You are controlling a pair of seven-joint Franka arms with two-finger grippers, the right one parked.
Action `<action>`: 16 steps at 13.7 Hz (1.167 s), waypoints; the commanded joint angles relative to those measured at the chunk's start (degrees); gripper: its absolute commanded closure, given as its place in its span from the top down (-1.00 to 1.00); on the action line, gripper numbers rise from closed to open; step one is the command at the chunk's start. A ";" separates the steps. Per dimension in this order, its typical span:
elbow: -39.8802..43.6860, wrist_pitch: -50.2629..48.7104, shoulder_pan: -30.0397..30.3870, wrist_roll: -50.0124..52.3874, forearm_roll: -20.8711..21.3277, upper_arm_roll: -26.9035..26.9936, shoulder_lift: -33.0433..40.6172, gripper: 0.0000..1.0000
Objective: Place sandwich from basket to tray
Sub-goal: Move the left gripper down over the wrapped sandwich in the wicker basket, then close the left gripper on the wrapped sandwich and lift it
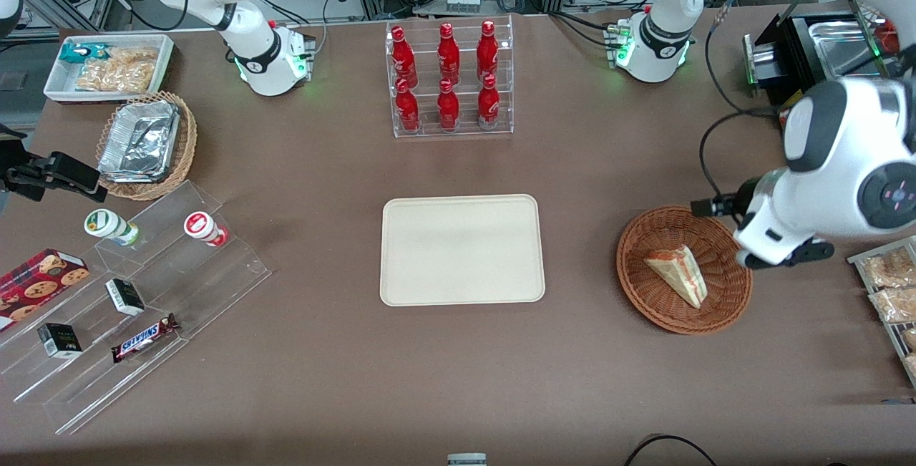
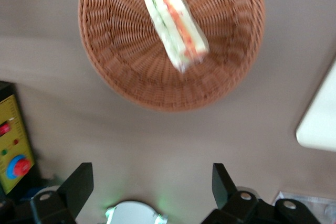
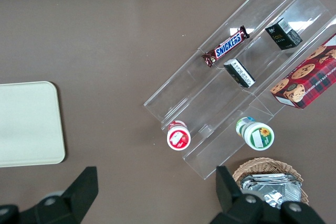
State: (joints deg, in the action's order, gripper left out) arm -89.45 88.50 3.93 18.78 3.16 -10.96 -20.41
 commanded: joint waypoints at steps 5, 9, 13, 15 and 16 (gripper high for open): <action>-11.97 22.48 2.31 24.97 -0.17 -0.20 -3.76 1.00; -19.34 33.99 1.95 29.20 -0.09 -0.20 -5.00 1.00; -22.18 38.77 1.87 29.47 -0.18 -0.20 -5.52 1.00; -20.43 38.16 1.87 29.47 -0.18 -0.20 -5.00 1.00; -19.37 36.85 1.87 29.47 -0.18 -0.20 -4.82 1.00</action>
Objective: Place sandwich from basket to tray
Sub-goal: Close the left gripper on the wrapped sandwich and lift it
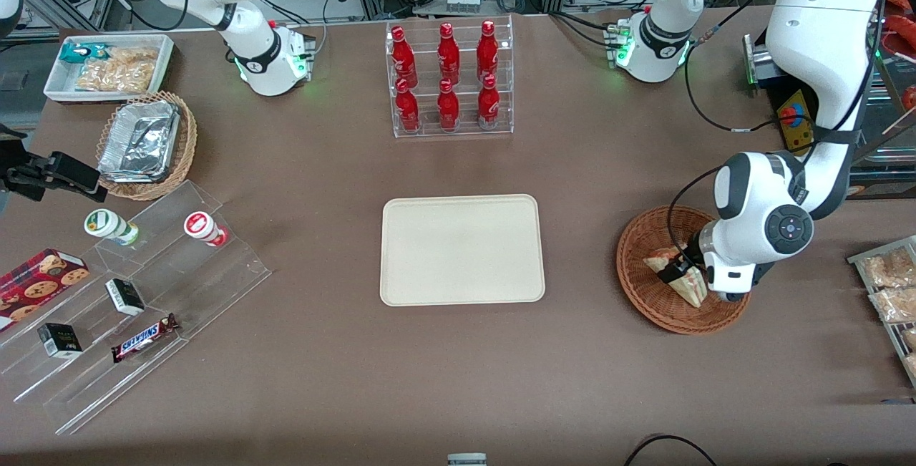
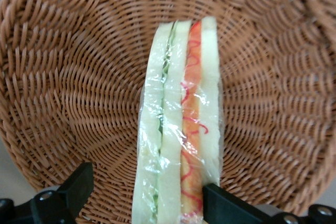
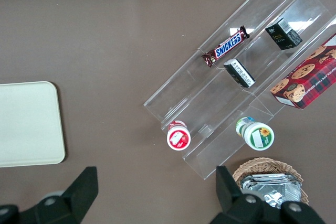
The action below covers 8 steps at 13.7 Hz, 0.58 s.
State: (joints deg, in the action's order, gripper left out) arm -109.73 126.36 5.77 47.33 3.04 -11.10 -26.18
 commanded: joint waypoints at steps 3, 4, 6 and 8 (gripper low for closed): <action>5.65 -7.08 0.12 0.92 -0.14 -0.07 0.96 1.00; 5.75 -7.36 0.12 0.92 -0.05 -0.07 0.87 1.00; 5.66 -7.10 0.12 1.27 -0.31 -0.07 0.61 1.00; 6.45 -6.74 0.04 4.25 -0.40 -0.07 0.43 1.00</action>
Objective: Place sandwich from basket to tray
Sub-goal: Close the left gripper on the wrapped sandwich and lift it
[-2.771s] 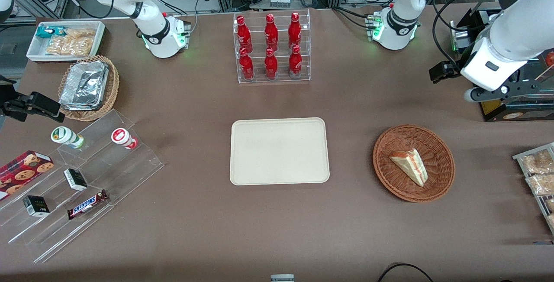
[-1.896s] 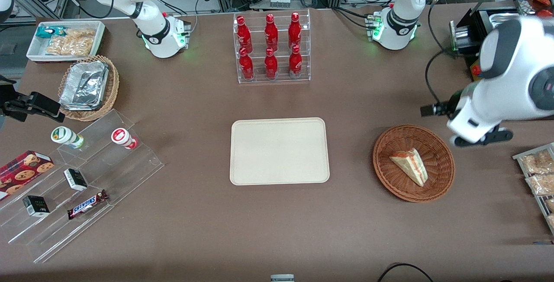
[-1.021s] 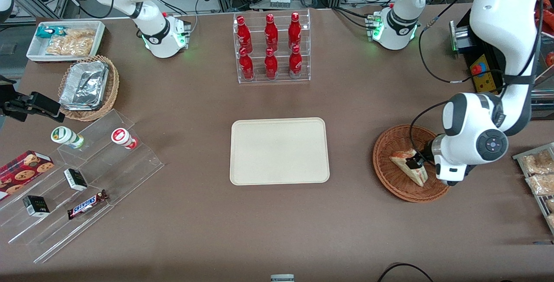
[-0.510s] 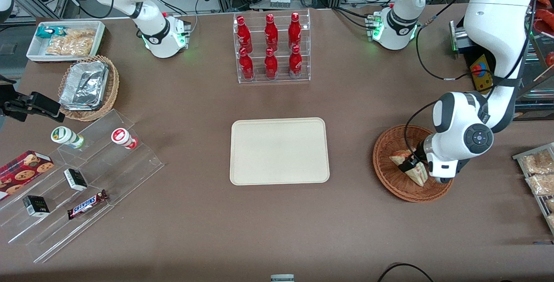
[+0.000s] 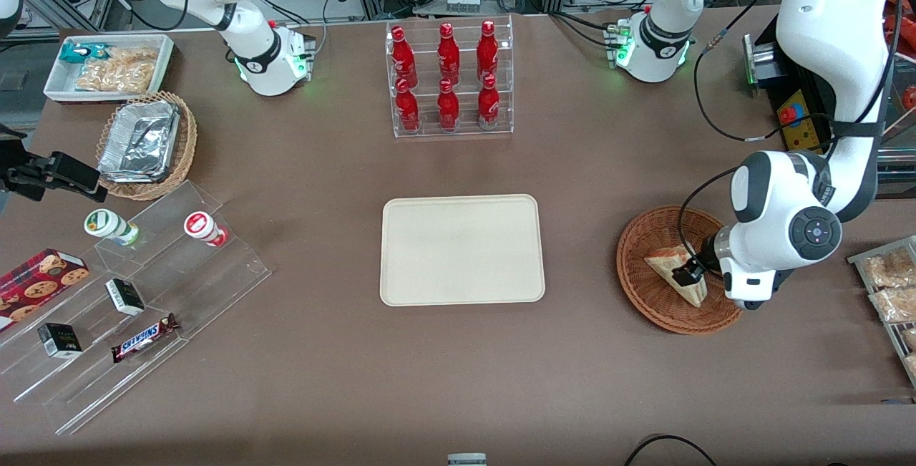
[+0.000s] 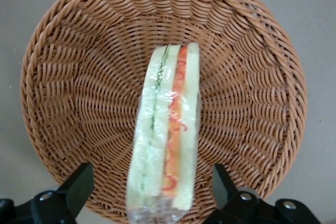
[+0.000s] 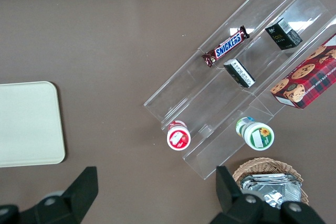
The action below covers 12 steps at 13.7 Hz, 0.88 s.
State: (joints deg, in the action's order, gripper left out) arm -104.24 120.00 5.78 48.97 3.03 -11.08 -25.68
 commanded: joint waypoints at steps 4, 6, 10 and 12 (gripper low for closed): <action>0.53 3.03 -0.24 5.50 -0.48 -0.26 -2.71 1.00; 0.53 4.01 -0.51 7.88 -0.39 -0.61 -3.41 1.00; 0.53 4.01 -1.82 8.07 -0.39 -0.61 -4.12 0.40; 0.44 3.84 -2.27 7.98 -0.13 -0.61 -4.03 -0.53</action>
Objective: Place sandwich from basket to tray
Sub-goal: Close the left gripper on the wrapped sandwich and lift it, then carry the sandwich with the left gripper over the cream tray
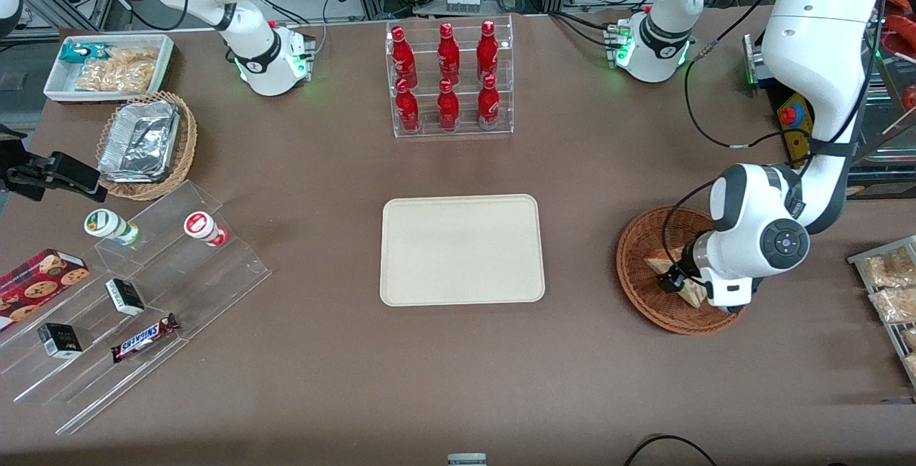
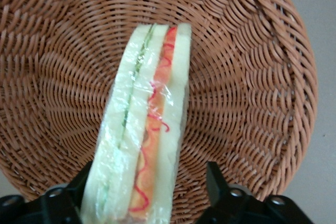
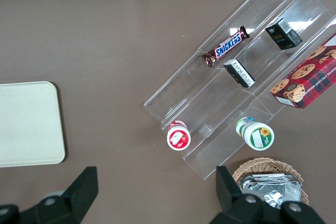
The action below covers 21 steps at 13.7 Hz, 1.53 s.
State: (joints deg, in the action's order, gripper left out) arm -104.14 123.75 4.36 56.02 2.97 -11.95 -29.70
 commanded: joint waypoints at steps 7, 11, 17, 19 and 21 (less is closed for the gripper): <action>1.13 -0.79 -3.64 -0.30 3.62 0.26 3.24 -0.82; 3.14 -1.85 -13.91 -6.09 3.71 0.18 5.18 -0.82; 12.53 -6.32 -31.67 -5.40 2.75 -0.52 -0.95 -0.81; 19.38 -7.38 -36.33 -3.56 1.95 -0.71 -6.65 -0.76; 25.71 -8.79 -38.98 -1.54 2.48 -0.62 -12.37 -0.74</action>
State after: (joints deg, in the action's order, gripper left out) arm -88.09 117.97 -32.39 53.12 5.30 -13.17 -34.52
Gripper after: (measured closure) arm 0.850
